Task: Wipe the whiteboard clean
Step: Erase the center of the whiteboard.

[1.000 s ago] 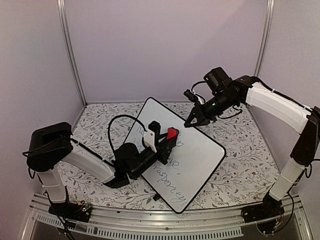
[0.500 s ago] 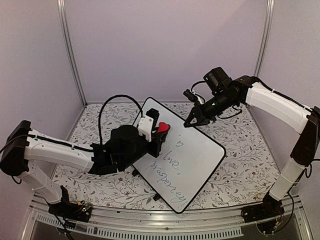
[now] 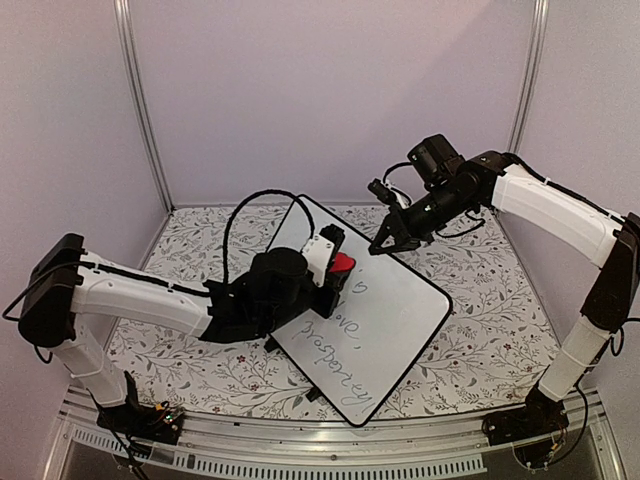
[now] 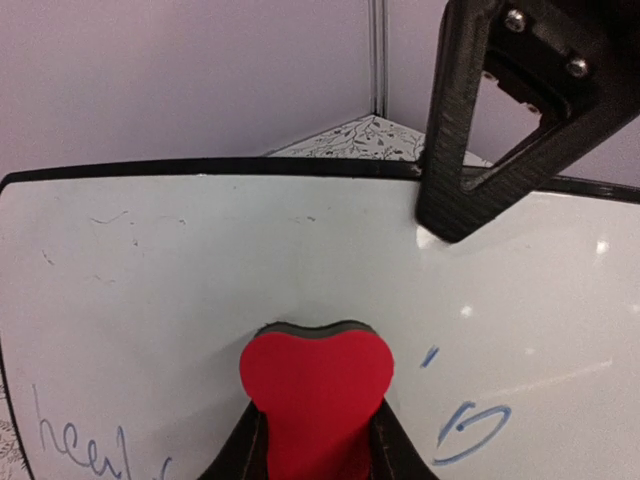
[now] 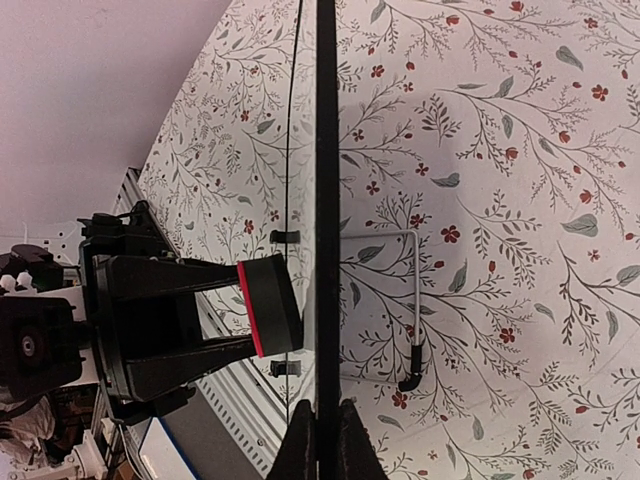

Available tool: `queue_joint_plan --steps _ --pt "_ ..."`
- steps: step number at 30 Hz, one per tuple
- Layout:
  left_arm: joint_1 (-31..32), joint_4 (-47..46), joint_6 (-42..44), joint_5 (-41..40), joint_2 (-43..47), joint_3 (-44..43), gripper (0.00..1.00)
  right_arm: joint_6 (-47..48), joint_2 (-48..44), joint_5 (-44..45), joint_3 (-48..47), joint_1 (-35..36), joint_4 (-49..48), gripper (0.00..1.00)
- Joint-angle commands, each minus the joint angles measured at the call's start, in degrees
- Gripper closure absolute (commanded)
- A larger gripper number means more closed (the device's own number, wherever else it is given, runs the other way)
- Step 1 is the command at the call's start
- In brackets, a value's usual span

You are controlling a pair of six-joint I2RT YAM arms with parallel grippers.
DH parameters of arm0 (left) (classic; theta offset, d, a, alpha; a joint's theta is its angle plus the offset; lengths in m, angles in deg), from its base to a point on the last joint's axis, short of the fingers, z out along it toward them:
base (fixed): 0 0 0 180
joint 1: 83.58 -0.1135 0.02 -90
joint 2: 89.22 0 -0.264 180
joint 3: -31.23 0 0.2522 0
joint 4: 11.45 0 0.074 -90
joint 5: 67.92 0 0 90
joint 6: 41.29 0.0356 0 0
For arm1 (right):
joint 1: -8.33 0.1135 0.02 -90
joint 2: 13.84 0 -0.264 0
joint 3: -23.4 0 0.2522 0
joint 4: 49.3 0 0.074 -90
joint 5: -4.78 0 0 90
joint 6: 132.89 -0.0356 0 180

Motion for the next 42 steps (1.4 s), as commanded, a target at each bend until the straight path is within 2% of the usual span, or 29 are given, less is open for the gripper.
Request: queue_joint_plan --steps 1,16,30,42 --pt "-1.17 0.6 0.75 2.14 -1.72 -1.31 1.0 1.85 -2.53 -2.16 -0.22 0.92 -1.99 1.0" --pt "-0.82 -2.18 0.77 8.44 -0.68 0.71 1.0 1.84 -1.37 -2.35 -0.48 0.96 -2.05 1.0" --pt "-1.17 -3.34 0.06 4.0 2.01 2.73 1.0 1.91 -2.02 -2.0 -0.05 0.93 -1.98 1.0" --pt "-1.39 -0.7 -3.02 3.27 5.92 4.79 1.0 1.63 -2.08 -1.43 -0.54 0.92 -2.05 1.0"
